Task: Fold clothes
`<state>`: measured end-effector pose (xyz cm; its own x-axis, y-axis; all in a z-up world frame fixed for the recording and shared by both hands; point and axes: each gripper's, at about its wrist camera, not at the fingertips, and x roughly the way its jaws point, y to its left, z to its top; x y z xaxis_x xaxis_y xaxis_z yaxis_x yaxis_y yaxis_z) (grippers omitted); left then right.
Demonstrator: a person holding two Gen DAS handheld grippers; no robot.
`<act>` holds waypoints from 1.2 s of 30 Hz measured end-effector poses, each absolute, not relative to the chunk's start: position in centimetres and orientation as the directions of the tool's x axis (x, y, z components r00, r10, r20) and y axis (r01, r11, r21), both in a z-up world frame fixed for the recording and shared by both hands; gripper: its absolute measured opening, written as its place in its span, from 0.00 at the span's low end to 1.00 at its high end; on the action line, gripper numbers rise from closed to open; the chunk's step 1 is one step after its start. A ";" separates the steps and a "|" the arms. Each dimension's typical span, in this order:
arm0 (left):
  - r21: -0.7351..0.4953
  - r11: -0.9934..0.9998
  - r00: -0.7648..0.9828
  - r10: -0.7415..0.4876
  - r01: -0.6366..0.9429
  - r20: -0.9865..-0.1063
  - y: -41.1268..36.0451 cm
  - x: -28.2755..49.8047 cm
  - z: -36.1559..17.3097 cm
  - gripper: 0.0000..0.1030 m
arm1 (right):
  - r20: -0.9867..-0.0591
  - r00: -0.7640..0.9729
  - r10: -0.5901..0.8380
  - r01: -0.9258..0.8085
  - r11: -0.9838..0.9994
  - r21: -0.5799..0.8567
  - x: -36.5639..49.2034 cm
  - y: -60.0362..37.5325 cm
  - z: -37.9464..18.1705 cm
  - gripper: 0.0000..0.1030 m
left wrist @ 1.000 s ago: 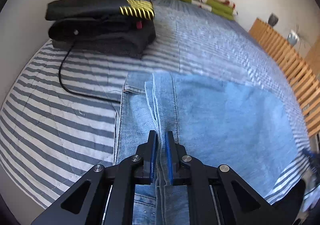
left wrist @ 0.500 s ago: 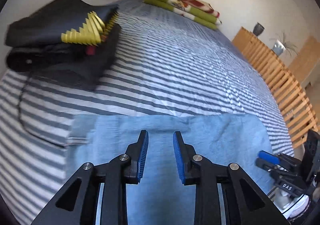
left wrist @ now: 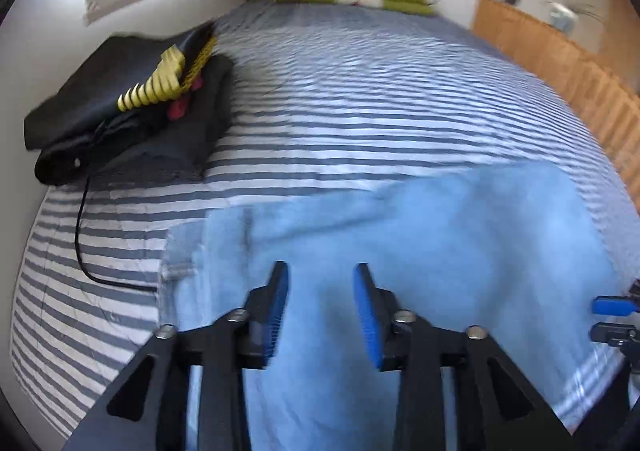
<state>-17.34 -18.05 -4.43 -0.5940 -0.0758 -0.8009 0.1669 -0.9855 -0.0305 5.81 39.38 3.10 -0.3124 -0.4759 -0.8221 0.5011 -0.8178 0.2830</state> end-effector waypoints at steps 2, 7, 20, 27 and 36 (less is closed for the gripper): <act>-0.046 -0.997 -0.622 0.003 0.053 -0.783 -15.0 -14.9 -3.7 0.60 | -0.816 -0.228 -0.531 0.516 -0.777 0.361 7.6 38.7 2.3 0.26; 0.034 -0.986 -0.578 0.068 -0.163 -0.813 -8.6 -11.4 -4.2 0.60 | -0.827 -0.183 -0.532 0.519 -0.767 0.379 8.7 36.1 -0.9 0.14; 0.168 -0.944 -0.488 -0.008 -0.285 -0.873 -3.4 -11.2 -6.2 0.65 | -0.761 -0.263 -0.594 0.383 -0.788 0.483 3.9 37.5 1.1 0.12; 0.194 -0.937 -0.438 -0.050 -0.292 -0.898 -4.1 -12.5 -7.2 0.14 | -0.744 -0.208 -0.635 0.426 -0.744 0.516 6.1 37.2 1.1 0.12; 0.168 -0.940 -0.431 -0.024 -0.298 -0.902 -4.7 -13.5 -4.5 0.08 | -0.754 -0.193 -0.628 0.498 -0.725 0.476 7.7 34.5 0.6 0.13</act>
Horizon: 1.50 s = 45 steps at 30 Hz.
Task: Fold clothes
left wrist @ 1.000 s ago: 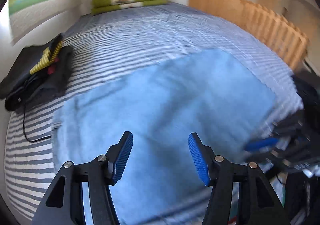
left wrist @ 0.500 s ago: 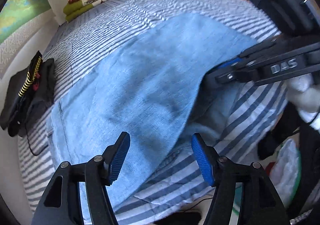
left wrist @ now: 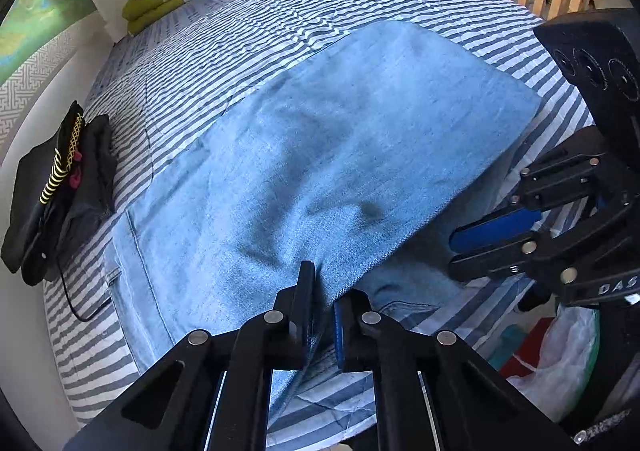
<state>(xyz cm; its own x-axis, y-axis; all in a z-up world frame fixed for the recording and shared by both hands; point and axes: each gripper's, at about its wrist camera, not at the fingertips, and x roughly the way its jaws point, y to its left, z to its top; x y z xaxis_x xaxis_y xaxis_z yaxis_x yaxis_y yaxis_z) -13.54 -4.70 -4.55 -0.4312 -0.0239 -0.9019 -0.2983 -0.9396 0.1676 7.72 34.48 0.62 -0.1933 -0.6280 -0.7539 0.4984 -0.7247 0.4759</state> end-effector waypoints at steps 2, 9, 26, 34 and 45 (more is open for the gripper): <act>0.170 -0.940 -0.434 -0.026 -0.296 -0.900 -4.6 -13.6 -4.3 0.08 | -0.769 -0.232 -0.595 0.498 -0.752 0.432 7.3 33.8 0.6 0.13; 0.151 -0.947 -0.440 -0.011 -0.284 -0.898 -5.0 -13.6 -4.2 0.08 | -0.738 -0.281 -0.613 0.402 -0.774 0.490 5.2 33.3 -1.1 0.15; 0.048 -0.966 -0.465 0.078 -0.254 -0.882 -4.4 -5.8 -5.1 0.34 | -0.735 -0.228 -0.639 0.395 -0.750 0.530 2.8 31.8 -1.0 0.15; 0.157 -0.928 -0.431 0.004 -0.338 -0.902 -3.8 -10.1 -7.6 0.34 | -0.715 -0.207 -0.667 0.391 -0.727 0.564 2.5 32.2 0.4 0.15; 0.108 -0.941 -0.325 0.002 -0.320 -0.946 -5.7 -9.1 -9.8 0.07 | -0.829 -0.298 -0.473 0.371 -0.858 0.356 3.2 34.6 -2.0 0.03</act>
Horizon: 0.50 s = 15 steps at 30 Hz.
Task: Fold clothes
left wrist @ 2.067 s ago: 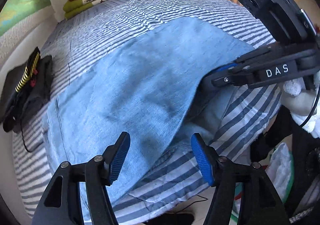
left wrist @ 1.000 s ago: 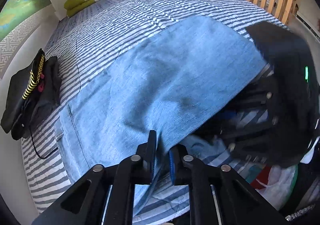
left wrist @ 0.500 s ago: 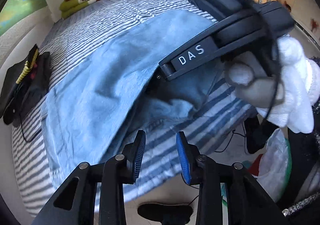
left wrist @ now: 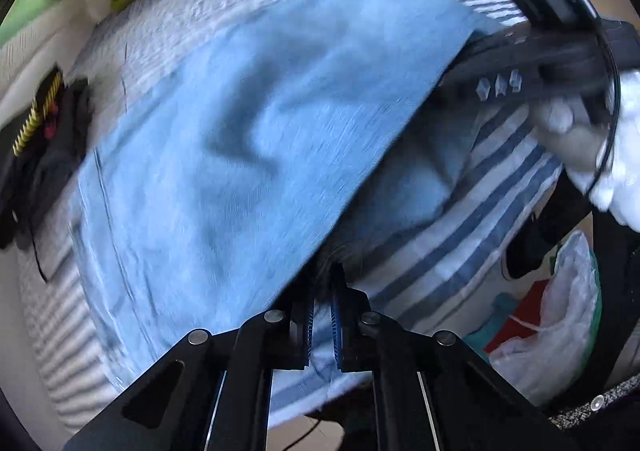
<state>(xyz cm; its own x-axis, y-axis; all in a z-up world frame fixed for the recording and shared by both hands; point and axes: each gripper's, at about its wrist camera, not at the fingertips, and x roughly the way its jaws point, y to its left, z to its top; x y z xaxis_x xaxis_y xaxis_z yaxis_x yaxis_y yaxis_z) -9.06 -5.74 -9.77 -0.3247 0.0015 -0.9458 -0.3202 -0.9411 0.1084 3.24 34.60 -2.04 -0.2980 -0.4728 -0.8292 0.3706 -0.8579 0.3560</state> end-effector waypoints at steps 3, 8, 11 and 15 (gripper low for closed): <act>0.120 -0.939 -0.351 0.001 -0.322 -0.936 -5.5 -8.3 -9.7 0.08 | -0.798 -0.253 -0.547 0.305 -0.828 0.471 3.1 37.2 -2.6 0.00; 0.058 -0.941 -0.316 0.054 -0.334 -0.947 -5.9 -7.4 -7.4 0.10 | -0.873 -0.257 -0.415 0.426 -0.859 0.283 6.4 37.5 -1.3 0.01; -0.010 -0.941 -0.378 0.145 -0.337 -0.914 -5.9 -6.9 -2.9 0.10 | -0.878 -0.223 -0.424 0.469 -0.836 0.285 9.1 39.3 0.8 0.09; 0.002 -0.963 -0.486 0.135 -0.271 -0.864 -6.9 -9.7 0.6 0.17 | -0.811 -0.342 -0.475 0.481 -0.830 0.283 9.5 40.3 5.2 0.10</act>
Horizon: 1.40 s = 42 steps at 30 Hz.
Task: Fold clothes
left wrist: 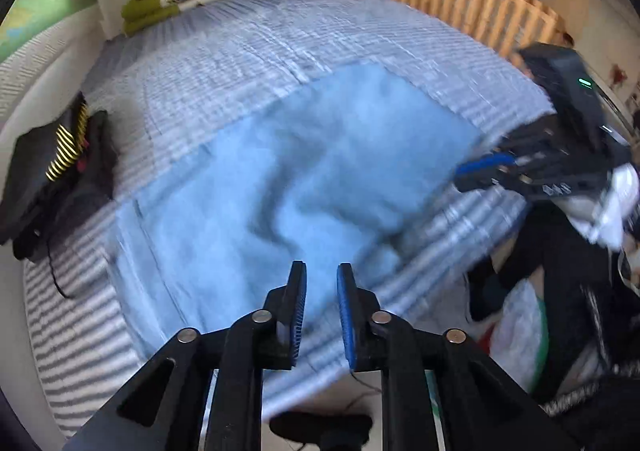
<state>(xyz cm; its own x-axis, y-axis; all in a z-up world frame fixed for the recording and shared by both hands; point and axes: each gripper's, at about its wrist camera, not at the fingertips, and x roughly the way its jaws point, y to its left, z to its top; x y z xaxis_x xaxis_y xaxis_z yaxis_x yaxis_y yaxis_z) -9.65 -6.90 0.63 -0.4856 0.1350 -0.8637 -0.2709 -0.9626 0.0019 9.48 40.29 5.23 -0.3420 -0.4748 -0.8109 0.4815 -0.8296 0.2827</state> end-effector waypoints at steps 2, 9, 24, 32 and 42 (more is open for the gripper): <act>-0.063 -0.972 -0.487 0.168 -0.225 -0.857 -7.4 -12.7 -0.2 0.17 | -0.786 -0.360 -0.502 0.470 -0.826 0.311 7.6 39.2 5.8 0.13; 0.010 -0.966 -0.359 0.086 -0.258 -0.929 -6.2 -14.6 -9.5 0.17 | -0.878 -0.278 -0.391 0.404 -0.877 0.262 3.9 38.6 -1.0 0.12; 0.049 -0.988 -0.415 0.016 -0.145 -0.910 -8.8 -28.2 -7.6 0.28 | -0.837 -0.319 -0.444 0.099 -0.894 0.437 2.0 53.6 -0.8 0.22; -0.006 -0.993 -0.402 0.054 -0.120 -0.914 -6.8 -31.7 -4.5 0.36 | -0.772 -0.468 -0.430 0.112 -0.896 0.431 5.4 57.6 2.0 0.55; -0.011 -0.952 -0.286 0.104 -0.306 -0.953 8.3 -45.7 -3.9 0.62 | -0.691 -0.400 -0.602 0.121 -0.782 0.612 3.7 57.9 -2.2 0.55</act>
<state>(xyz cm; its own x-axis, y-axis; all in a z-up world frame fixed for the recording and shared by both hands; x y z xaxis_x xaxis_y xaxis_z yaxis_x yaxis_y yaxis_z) -45.67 8.29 -3.87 -0.2863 0.1036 -0.9525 -0.3063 -0.9519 -0.0114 3.75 57.88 -2.18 -0.3998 -0.6024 -0.6908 0.1209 -0.7818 0.6117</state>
